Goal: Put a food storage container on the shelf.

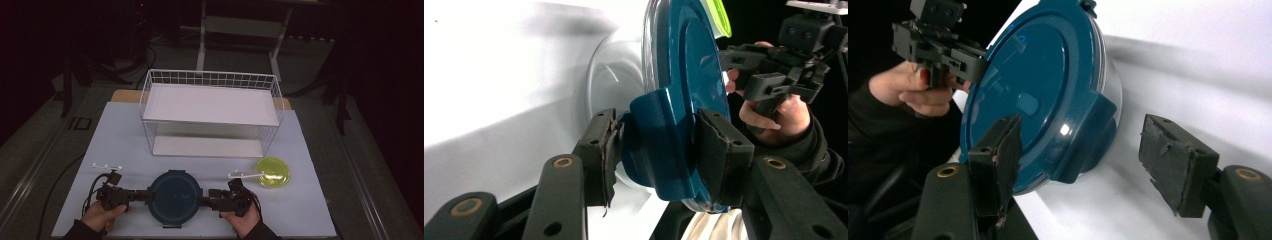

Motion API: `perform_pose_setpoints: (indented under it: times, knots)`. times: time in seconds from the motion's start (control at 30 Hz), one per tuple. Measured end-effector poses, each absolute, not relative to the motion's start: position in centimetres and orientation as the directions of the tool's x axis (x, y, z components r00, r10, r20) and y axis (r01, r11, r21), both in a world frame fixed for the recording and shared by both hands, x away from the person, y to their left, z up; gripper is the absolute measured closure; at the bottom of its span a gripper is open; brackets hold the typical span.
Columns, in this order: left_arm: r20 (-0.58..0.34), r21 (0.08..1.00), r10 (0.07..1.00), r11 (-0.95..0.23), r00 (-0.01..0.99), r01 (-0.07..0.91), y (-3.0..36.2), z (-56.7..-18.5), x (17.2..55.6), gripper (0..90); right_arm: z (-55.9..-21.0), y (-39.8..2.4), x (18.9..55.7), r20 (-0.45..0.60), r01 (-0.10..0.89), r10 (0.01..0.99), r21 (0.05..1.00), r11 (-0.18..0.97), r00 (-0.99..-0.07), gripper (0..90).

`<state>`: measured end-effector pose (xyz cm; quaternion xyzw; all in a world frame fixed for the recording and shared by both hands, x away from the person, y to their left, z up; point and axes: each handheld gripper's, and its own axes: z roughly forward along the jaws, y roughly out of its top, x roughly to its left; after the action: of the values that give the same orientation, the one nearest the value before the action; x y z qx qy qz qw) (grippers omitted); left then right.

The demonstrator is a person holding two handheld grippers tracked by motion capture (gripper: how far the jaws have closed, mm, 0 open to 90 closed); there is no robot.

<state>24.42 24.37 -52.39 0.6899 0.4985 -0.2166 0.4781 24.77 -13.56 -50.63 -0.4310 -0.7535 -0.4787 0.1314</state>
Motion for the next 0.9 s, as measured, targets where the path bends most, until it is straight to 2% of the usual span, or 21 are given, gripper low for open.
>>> perform_pose_setpoints:
  times: [0.13, 0.2, 0.43, 0.47, 0.9]
  knots:
    - [-0.760, 0.474, 0.473, -0.063, 0.445, 0.878, 24.4, -52.3, 24.2, 53.0, -51.0, -13.5, 24.9, 0.641, 0.796, 0.513, 0.584, 0.157, -0.571, 38.1]
    - [-0.748, 0.498, 0.466, -0.078, 0.474, 0.864, 24.4, -52.2, 24.1, 53.4, -51.2, -13.6, 25.0, 0.662, 0.810, 0.504, 0.568, 0.146, -0.556, 44.2]
    - [-0.746, 0.514, 0.451, -0.078, 0.490, 0.854, 24.5, -52.3, 23.8, 54.2, -51.6, -13.2, 24.9, 0.695, 0.828, 0.475, 0.538, 0.154, -0.540, 49.4]
    - [-0.742, 0.519, 0.450, -0.082, 0.497, 0.851, 24.5, -52.3, 23.8, 54.2, -51.7, -13.1, 24.9, 0.706, 0.835, 0.467, 0.530, 0.150, -0.532, 52.4]
    - [-0.743, 0.520, 0.461, -0.061, 0.486, 0.852, 24.4, -52.1, 22.9, 54.6, -52.0, -13.0, 24.4, 0.723, 0.838, 0.455, 0.535, 0.107, -0.520, 53.8]
